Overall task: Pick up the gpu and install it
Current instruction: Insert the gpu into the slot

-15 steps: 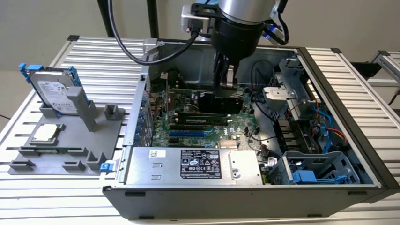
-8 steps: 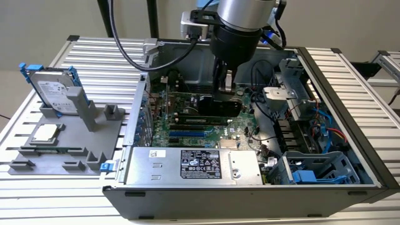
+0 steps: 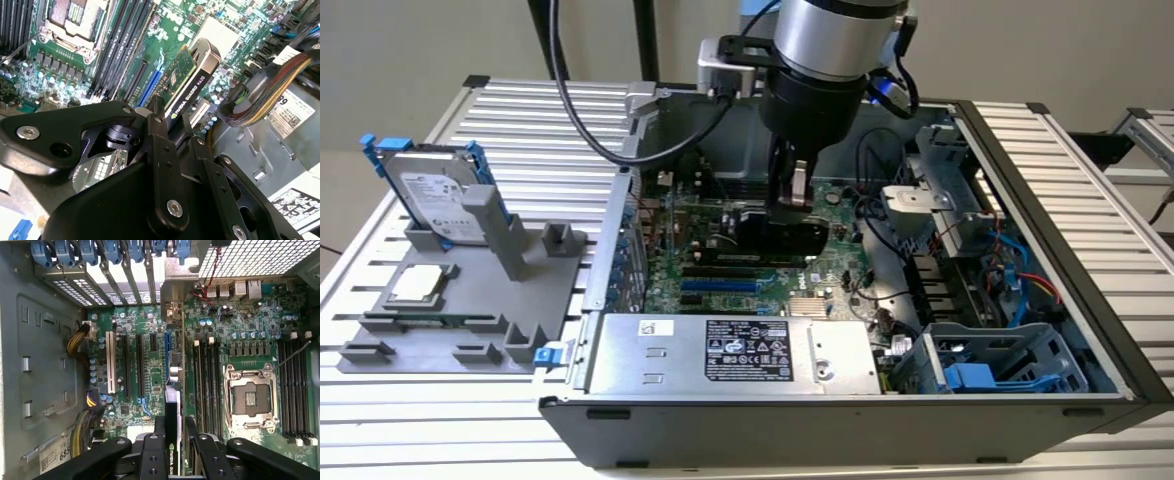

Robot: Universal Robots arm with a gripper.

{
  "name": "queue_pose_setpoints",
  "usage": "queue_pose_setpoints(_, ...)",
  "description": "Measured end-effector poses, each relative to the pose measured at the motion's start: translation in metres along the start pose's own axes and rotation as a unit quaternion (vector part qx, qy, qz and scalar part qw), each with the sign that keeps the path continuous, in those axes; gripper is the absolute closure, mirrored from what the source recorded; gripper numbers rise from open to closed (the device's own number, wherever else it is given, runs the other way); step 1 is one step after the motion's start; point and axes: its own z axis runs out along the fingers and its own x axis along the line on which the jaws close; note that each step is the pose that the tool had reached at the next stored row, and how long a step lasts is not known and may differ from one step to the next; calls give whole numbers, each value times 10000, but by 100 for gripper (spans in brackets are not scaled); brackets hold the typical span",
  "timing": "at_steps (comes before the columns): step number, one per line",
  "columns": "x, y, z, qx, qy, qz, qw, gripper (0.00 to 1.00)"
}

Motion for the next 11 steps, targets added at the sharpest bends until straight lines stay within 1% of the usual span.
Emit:
queue_pose_setpoints(4,2,28,48,1,0,0,10000,100)
queue_pose_setpoints(11,8,50,94,1,0,-1,10000,100)
